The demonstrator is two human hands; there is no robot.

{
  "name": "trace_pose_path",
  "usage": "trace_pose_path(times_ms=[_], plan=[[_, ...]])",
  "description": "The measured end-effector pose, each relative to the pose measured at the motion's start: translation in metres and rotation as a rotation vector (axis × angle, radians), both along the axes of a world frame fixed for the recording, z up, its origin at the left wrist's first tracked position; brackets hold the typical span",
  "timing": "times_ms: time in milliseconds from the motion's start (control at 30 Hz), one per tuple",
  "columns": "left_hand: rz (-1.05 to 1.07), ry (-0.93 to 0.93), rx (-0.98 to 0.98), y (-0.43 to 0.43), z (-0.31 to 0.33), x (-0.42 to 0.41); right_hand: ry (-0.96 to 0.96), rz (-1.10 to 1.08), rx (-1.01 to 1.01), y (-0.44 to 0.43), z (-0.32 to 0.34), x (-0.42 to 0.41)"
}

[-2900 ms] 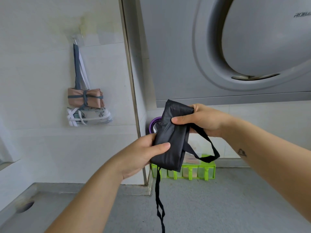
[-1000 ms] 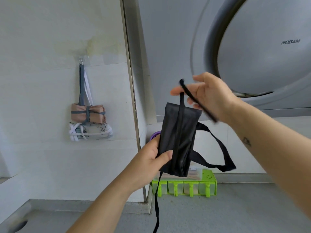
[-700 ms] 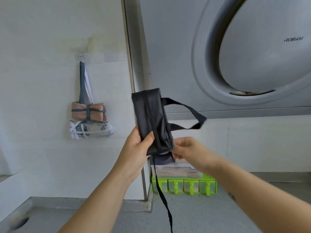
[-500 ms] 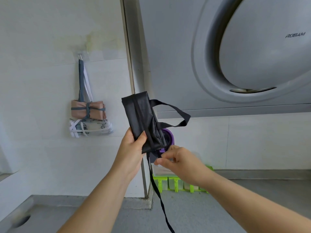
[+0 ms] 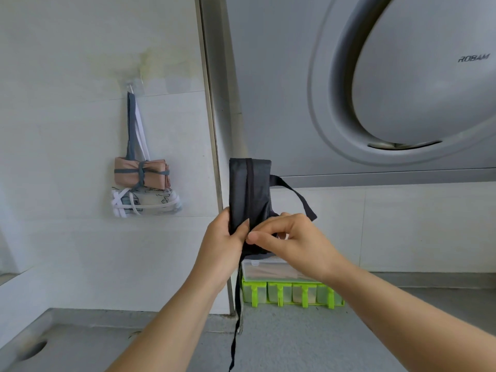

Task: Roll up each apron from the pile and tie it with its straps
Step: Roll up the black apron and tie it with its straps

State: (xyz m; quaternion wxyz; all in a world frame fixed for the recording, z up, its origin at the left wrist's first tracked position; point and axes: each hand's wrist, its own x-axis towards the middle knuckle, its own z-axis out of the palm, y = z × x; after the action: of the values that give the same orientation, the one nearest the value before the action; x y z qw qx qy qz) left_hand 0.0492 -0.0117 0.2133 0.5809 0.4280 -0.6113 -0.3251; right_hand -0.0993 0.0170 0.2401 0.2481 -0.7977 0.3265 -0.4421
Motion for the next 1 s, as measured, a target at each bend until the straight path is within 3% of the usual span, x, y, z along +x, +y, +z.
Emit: trace_pose_path(times_ms=[133,333,533,833,1000], plan=[[-0.056,0.035,0.058,0.001,0.000,0.001,-0.191,0.048,0.136,-0.001,-0.002,-0.004],[-0.121,-0.068,0.062,0.007,0.000,-0.002,-0.121,-0.198,-0.108,-0.018,-0.002,-0.003],[-0.131,-0.115,0.017,0.012,-0.002,-0.005,-0.270,-0.220,-0.012,-0.017,0.001,-0.001],[-0.264,0.064,0.074,0.013,-0.001,-0.004,-0.397,-0.180,0.012,-0.015,0.005,-0.002],[-0.260,-0.045,0.096,0.013,0.000,-0.006,-0.243,-0.246,-0.063,-0.018,0.002,0.000]])
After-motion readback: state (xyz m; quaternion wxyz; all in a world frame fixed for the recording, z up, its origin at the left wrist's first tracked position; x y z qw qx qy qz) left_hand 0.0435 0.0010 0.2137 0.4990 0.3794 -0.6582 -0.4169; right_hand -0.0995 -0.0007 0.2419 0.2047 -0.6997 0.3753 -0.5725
